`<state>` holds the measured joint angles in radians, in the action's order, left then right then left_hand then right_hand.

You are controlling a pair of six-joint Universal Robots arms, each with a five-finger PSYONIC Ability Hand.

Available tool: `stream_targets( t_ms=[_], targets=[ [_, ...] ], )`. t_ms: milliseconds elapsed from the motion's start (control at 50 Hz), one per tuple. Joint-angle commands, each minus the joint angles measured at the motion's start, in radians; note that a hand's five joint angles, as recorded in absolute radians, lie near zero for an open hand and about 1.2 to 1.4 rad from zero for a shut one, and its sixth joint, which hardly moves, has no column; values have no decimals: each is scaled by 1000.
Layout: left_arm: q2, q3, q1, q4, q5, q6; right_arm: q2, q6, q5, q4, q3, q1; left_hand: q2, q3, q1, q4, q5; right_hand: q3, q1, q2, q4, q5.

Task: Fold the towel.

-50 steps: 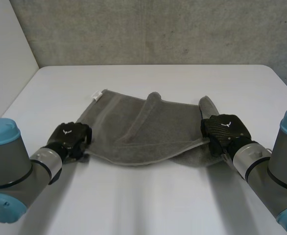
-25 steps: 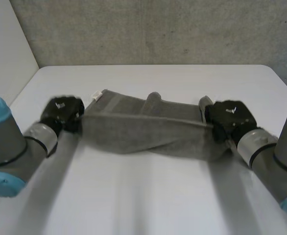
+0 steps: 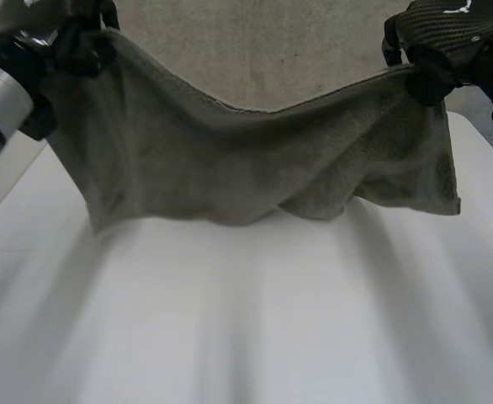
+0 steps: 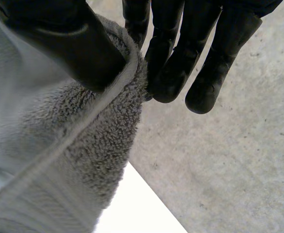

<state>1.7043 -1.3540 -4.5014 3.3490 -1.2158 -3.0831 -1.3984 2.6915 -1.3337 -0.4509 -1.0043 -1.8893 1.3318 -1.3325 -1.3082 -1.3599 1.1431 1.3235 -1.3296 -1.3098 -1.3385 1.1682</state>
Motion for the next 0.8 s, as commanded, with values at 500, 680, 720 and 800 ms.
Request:
stream_targets(
  t_ms=[500, 680, 720, 800],
  targets=[
    [445, 742, 13, -9, -152, -85, 430, -88, -130, 403, 481, -77, 64, -64, -88, -36, 79, 73, -67, -87, -58, 54],
    [327, 287, -15, 9, -44, -95, 322, -107, 59, 230, 133, -62, 64, -64, -88, -36, 79, 73, -67, -87, -58, 54],
    [314, 197, -33, 23, -8, -98, 302, -111, 82, 229, 70, -57, 64, -64, -88, -36, 79, 73, -67, -87, -58, 54],
    [272, -87, -97, 81, 79, -127, 256, -163, 113, 229, -139, -15, 64, -64, -88, -36, 79, 73, -67, -87, -58, 54]
  ],
)
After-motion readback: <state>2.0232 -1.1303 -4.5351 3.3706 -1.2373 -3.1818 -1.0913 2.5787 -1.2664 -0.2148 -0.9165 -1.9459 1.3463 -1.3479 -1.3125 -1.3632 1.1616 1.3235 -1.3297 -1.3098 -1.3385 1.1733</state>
